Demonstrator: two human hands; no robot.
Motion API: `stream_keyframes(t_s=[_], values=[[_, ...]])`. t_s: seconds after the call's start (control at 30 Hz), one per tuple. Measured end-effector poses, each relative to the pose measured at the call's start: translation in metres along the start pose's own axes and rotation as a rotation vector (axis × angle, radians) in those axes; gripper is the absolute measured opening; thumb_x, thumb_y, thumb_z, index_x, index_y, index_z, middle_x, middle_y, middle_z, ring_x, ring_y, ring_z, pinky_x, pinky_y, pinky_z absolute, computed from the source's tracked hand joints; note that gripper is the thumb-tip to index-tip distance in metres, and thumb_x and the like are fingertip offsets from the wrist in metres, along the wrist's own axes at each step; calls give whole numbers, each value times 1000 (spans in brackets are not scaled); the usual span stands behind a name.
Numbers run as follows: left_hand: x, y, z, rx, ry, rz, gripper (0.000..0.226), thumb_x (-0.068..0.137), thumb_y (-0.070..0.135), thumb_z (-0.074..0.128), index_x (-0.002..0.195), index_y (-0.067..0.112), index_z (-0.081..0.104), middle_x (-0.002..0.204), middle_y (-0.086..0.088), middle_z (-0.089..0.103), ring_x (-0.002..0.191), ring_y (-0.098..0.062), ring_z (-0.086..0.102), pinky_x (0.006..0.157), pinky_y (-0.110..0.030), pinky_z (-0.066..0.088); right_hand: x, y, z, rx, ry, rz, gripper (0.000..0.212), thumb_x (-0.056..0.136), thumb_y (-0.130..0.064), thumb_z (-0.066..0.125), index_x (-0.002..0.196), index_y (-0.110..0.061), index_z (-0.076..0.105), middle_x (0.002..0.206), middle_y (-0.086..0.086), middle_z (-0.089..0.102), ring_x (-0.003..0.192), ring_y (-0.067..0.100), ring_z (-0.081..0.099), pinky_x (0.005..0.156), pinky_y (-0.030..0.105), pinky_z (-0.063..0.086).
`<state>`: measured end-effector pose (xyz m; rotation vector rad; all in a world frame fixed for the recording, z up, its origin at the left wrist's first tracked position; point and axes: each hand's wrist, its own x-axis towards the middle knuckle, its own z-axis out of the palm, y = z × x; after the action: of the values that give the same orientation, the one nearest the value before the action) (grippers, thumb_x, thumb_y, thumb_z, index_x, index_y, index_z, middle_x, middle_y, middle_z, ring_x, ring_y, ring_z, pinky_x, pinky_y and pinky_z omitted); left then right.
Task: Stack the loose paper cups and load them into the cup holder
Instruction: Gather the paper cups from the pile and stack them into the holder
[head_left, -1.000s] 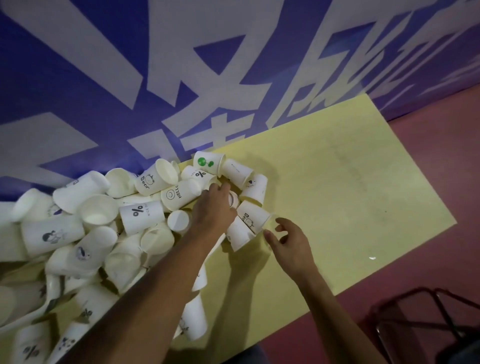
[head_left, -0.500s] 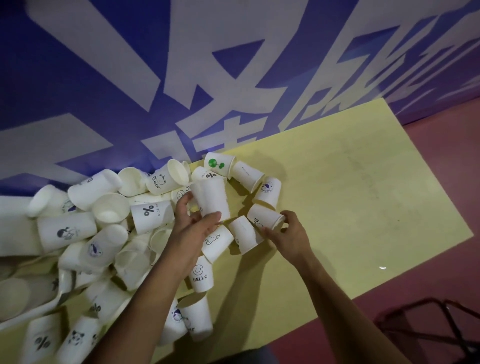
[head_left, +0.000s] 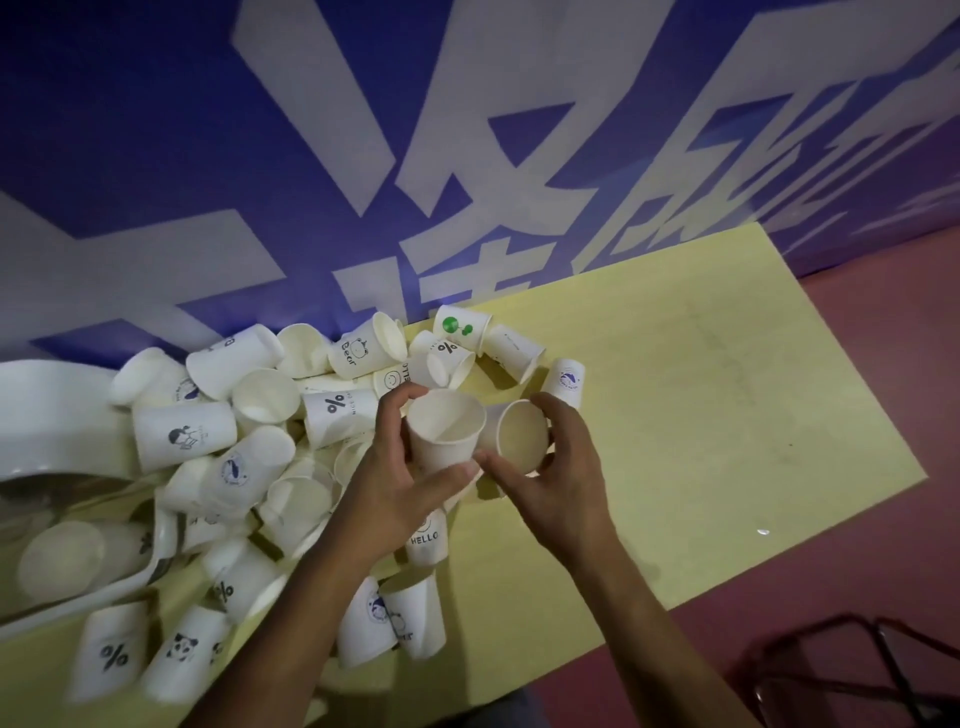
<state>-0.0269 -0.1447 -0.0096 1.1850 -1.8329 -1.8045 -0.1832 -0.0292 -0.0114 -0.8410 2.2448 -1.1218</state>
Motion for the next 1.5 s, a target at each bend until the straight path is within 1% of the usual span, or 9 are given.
stream_keyframes(t_s=[0.13,0.3,0.43,0.6,0.77,0.93,1.2,1.37,1.5], values=[[-21,-5,-24,-94,72,10,69,78,51,81,133,56,39,126,37,56,117,13,56,89,-15,54,-23,-19,24,-16,-8,-52,78,73,-54,88,136,-27,53,124,-17,56,112,5,57,89,40,56],[-60,-26,-74,-98,174,104,70,75,50,80,135,39,48,131,19,60,123,-8,59,97,-25,52,-54,-42,55,-23,-67,-131,83,72,-53,89,142,-26,52,128,-17,54,118,5,55,93,33,53],[-94,-44,-125,-102,254,90,69,65,50,86,123,42,51,123,16,65,113,-12,63,90,-33,55,-76,-69,88,-13,-123,-154,79,67,-58,90,133,-33,54,124,-21,56,113,3,56,88,29,53],[-143,-69,-192,-97,341,74,55,78,50,69,128,41,50,125,18,62,116,-11,60,96,-41,52,-111,-102,139,17,-185,-248,77,68,-49,92,134,-35,54,127,-16,57,117,0,54,86,11,44],[-191,-90,-252,-150,410,90,50,82,44,65,129,31,51,120,11,61,107,-14,60,86,-28,50,-143,-129,193,13,-252,-343,75,76,-56,83,137,-24,55,131,-11,57,115,12,57,82,22,48],[-225,-120,-303,-45,468,88,65,72,44,77,130,32,52,126,11,61,114,-18,61,90,-37,52,-165,-149,241,8,-285,-391,74,77,-43,87,140,-20,54,133,-8,57,119,13,56,86,20,48],[-249,-148,-344,5,515,22,70,64,48,84,128,43,56,129,19,62,117,-10,61,92,-34,52,-169,-171,296,-13,-271,-434,73,74,-40,91,135,-19,56,126,-9,58,114,8,57,85,15,47],[-253,-152,-353,-25,536,33,72,63,49,84,128,33,59,128,15,63,119,-10,60,93,-34,52,-150,-178,330,-80,-308,-437,75,74,-45,90,136,-23,56,131,-9,57,120,10,56,96,33,52],[-253,-152,-358,-28,533,42,70,64,50,82,127,34,58,128,15,63,120,-11,59,92,-33,51,-142,-180,342,-97,-339,-463,75,74,-46,89,138,-28,53,130,-10,56,120,10,55,97,31,51]])
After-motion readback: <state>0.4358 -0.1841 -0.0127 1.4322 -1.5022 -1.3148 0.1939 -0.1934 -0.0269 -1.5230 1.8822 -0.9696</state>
